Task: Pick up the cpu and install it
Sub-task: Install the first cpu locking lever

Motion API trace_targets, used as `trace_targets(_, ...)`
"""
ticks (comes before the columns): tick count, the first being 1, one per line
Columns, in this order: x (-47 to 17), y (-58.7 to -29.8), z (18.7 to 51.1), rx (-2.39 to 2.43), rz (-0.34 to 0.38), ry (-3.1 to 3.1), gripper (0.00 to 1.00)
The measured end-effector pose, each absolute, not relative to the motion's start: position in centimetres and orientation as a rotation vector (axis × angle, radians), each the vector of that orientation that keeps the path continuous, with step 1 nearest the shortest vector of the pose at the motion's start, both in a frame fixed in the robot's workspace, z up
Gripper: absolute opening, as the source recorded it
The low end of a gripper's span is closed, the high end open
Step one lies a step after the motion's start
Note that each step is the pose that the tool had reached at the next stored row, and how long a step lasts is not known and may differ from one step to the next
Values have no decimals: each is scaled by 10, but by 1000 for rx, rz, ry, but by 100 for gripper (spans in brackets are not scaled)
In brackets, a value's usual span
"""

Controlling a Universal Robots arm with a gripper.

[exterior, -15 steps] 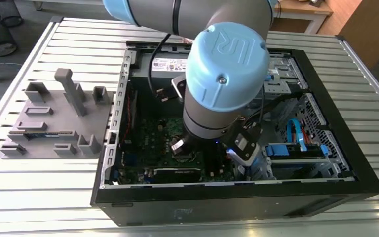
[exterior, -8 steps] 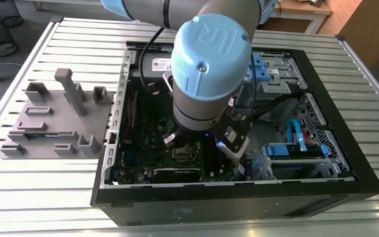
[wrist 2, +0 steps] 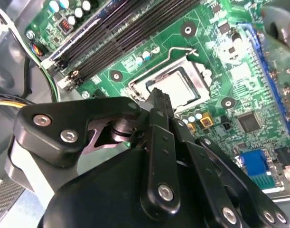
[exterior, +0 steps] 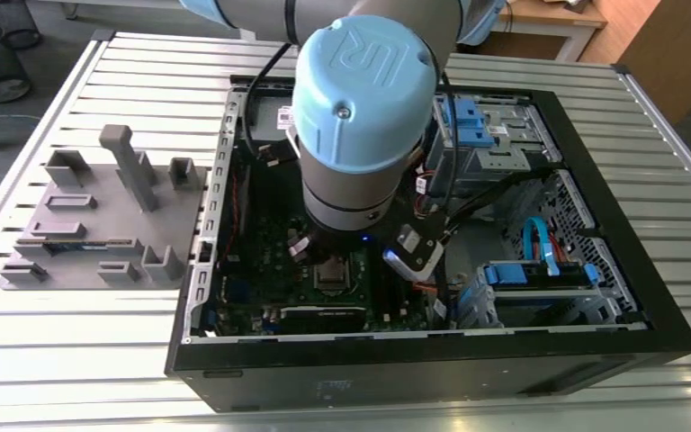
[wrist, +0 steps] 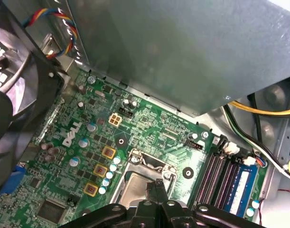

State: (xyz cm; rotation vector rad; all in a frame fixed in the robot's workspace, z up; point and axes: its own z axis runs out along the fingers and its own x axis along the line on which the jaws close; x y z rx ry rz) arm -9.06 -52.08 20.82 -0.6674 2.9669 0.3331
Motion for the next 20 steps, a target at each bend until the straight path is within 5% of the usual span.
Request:
trace_targets(13,-92,-514,220,-665,326,2968,11)
trace_targets(20,-92,-514,224,-672,180,3001,11)
